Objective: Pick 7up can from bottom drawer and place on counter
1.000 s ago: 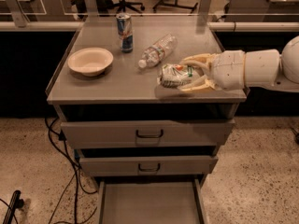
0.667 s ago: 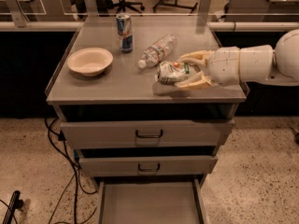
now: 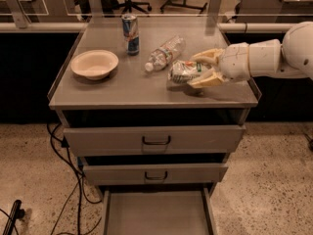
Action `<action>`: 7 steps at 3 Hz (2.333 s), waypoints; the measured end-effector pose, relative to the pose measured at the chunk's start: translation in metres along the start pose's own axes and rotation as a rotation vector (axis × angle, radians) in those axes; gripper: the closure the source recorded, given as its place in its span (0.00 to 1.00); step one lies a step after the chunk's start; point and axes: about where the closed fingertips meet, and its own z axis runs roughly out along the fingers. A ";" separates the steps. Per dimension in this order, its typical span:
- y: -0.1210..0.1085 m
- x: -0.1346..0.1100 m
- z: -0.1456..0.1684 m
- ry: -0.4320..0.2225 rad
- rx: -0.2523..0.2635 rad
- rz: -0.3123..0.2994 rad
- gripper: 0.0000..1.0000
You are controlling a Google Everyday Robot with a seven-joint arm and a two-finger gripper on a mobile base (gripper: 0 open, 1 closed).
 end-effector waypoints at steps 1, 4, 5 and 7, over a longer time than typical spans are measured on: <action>-0.005 0.015 0.001 0.022 -0.005 0.030 1.00; -0.005 0.028 0.003 0.036 -0.010 0.052 0.60; -0.005 0.028 0.003 0.036 -0.010 0.052 0.35; -0.005 0.028 0.003 0.036 -0.010 0.052 0.00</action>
Offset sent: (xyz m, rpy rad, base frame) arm 0.0211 -0.0276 -0.0285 -0.0202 0.0766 -0.0616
